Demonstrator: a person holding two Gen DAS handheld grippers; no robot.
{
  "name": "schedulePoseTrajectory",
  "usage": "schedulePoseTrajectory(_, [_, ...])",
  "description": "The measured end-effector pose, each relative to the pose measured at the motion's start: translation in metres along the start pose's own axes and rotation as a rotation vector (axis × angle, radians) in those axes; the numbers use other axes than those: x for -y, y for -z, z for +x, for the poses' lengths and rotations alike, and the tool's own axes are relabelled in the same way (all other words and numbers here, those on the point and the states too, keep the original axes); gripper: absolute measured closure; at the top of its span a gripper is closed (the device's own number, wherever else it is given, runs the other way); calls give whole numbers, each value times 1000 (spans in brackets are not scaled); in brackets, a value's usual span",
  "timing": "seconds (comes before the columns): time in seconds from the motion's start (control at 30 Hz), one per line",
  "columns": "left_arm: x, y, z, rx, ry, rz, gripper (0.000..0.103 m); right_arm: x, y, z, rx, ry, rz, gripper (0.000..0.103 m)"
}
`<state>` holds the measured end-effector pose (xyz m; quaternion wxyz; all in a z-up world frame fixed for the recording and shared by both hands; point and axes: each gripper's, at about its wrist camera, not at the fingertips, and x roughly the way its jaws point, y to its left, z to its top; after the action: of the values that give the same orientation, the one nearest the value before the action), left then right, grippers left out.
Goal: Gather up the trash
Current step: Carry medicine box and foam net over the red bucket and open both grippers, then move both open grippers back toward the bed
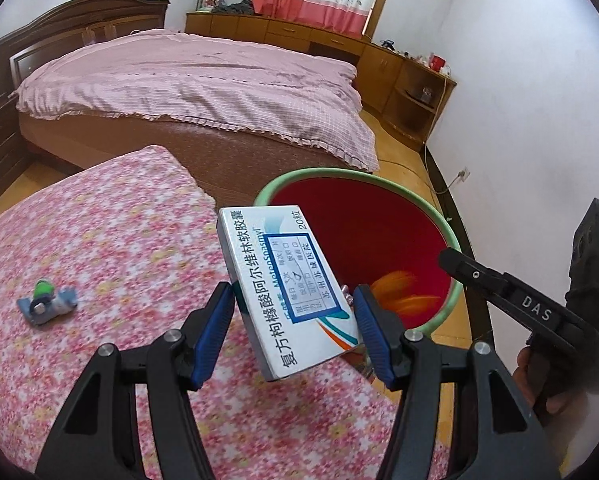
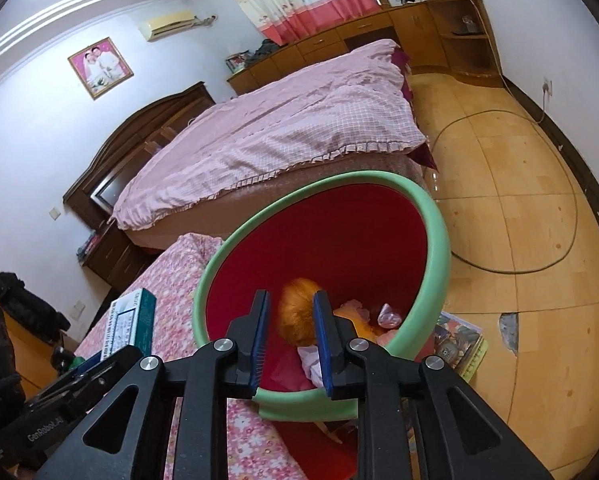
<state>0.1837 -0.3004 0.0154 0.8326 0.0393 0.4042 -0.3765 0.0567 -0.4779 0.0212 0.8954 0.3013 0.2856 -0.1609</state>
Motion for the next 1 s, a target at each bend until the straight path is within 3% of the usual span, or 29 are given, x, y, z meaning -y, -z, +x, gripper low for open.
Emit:
schedulePoseTrajectory(0.5, [35,-12,51,-58,-5,98,41,21,0,-24,56,-1,43,77])
schedulePoseTrajectory(1.0, [18,-9,16,-25,-12,29,41,14,7,-30,55,1,23,74])
